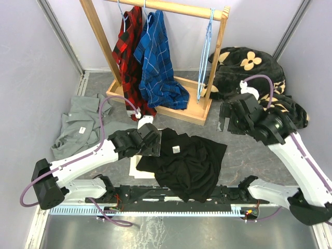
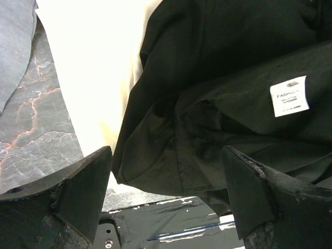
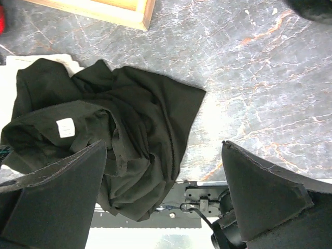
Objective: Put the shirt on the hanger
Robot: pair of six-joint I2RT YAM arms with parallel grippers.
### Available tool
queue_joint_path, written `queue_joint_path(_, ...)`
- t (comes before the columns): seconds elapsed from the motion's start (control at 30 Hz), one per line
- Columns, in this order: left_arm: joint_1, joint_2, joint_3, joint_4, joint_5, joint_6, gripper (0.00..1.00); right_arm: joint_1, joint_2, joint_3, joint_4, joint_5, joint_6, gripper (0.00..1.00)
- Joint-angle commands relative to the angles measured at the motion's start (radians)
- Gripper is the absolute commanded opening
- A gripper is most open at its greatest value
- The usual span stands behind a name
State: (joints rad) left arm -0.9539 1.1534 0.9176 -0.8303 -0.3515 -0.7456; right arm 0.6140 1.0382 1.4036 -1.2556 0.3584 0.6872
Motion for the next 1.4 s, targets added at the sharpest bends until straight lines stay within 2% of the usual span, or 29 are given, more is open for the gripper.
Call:
queue_joint_path(0.0, 0.003, -0.021, 0.079, -0.020, -0.058, 0.016, 0.92, 0.000, 0.100, 0.135, -0.158, 0.051, -0.023, 0.99)
queue_joint_path(0.2, 0.003, -0.039, 0.077, -0.001, -0.127, 0.067, 0.96, -0.001, 0.020, 0.049, -0.040, 0.008, -0.088, 0.99)
queue_joint_path(0.43, 0.003, -0.056, 0.086, -0.002, -0.145, 0.127, 0.97, -0.001, 0.013, 0.107, -0.019, -0.049, -0.126, 0.99)
queue_joint_path(0.6, 0.003, -0.136, 0.096, 0.001, -0.138, 0.144, 0.97, -0.001, 0.032, 0.227, -0.041, 0.008, -0.134, 0.99)
queue_joint_path(0.8, 0.002, -0.253, 0.081, 0.043, -0.144, 0.178, 1.00, -0.002, 0.053, 0.378, 0.058, -0.079, -0.193, 0.99)
queue_joint_path(1.03, 0.003, -0.286, 0.069, 0.041, -0.141, 0.196, 1.00, -0.002, 0.194, 0.645, 0.077, -0.074, -0.205, 0.99)
queue_joint_path(1.17, 0.003, -0.287, 0.062, 0.031, -0.165, 0.194, 1.00, -0.002, 0.267, 0.737, 0.112, -0.082, -0.176, 0.99)
queue_joint_path(1.27, 0.003, -0.303, 0.052, 0.043, -0.171, 0.191, 1.00, -0.002, 0.292, 0.743, 0.180, -0.111, -0.145, 0.96)
queue_joint_path(1.37, 0.003, -0.315, 0.040, 0.056, -0.166, 0.190, 0.98, -0.002, 0.329, 0.768, 0.216, -0.163, -0.126, 0.88)
